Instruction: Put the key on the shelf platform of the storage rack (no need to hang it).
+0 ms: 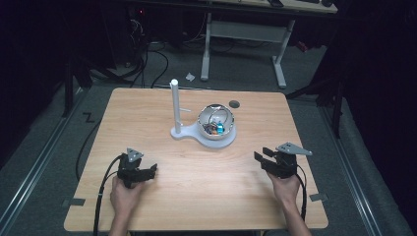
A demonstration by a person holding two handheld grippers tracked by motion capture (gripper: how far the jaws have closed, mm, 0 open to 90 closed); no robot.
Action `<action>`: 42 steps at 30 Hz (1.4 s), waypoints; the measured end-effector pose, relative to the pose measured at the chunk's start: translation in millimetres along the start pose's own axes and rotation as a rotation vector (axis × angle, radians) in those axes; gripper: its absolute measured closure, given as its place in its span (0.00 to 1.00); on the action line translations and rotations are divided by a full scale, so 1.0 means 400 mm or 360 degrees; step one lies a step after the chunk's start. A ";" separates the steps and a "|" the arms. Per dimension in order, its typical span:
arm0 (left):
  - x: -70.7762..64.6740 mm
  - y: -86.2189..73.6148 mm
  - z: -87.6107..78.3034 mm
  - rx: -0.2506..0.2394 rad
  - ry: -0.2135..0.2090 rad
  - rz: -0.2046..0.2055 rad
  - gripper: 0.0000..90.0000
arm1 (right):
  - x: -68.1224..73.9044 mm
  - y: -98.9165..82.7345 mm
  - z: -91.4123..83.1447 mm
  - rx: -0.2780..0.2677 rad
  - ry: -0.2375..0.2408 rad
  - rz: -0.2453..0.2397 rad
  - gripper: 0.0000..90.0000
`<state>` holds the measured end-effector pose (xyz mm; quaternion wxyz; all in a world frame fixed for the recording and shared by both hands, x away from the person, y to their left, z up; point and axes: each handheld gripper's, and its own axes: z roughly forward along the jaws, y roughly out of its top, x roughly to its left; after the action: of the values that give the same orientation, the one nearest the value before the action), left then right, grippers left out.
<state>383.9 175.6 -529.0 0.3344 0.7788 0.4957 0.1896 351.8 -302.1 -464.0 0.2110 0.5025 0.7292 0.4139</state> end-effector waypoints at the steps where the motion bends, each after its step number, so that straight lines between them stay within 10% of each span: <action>1: 0.000 0.000 0.000 0.0000 0.0000 0.0000 0.23 | 0.000 0.000 0.000 0.0000 0.0000 0.0000 0.61; 42: -0.001 0.000 0.000 0.0001 -0.0001 0.0002 0.23 | -0.012 -0.074 0.136 0.0288 -0.0181 -0.0096 0.53</action>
<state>383.6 175.5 -528.9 0.3341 0.7793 0.4952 0.1895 376.8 -289.8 -519.6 0.2182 0.5201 0.7652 0.3106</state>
